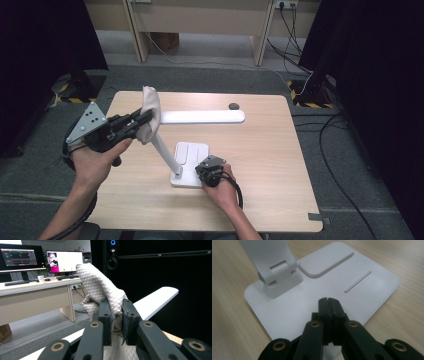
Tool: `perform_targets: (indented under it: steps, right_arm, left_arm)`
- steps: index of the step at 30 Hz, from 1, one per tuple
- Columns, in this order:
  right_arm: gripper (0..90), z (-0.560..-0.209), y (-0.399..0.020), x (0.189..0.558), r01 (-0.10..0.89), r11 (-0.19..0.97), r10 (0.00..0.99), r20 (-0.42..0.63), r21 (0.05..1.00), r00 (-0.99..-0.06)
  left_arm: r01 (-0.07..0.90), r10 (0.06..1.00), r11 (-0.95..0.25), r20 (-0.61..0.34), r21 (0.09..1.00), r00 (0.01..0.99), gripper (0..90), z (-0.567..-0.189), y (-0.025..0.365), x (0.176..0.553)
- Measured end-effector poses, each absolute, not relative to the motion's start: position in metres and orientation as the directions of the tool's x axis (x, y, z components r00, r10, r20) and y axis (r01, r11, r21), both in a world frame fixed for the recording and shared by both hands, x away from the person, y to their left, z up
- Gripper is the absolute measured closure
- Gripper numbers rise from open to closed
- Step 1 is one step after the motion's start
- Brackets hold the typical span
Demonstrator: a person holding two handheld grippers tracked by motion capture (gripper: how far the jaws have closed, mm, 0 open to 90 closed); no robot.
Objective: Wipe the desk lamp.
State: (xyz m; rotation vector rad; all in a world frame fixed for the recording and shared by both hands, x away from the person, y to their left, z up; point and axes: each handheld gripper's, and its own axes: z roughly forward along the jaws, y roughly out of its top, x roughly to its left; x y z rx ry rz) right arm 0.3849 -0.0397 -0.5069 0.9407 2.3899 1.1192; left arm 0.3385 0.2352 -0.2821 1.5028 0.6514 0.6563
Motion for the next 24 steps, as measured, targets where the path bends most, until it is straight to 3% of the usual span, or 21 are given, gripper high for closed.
perform_targets:
  steps: [24]
  right_arm:
    - [90.0, -0.508, -0.039, 0.383, 0.419, 0.468, 0.694, -0.03, 0.778, -0.719]
  left_arm:
    - [-0.003, 0.717, -0.047, 0.035, 0.999, 0.697, 80.1, -0.28, 0.215, 0.344]
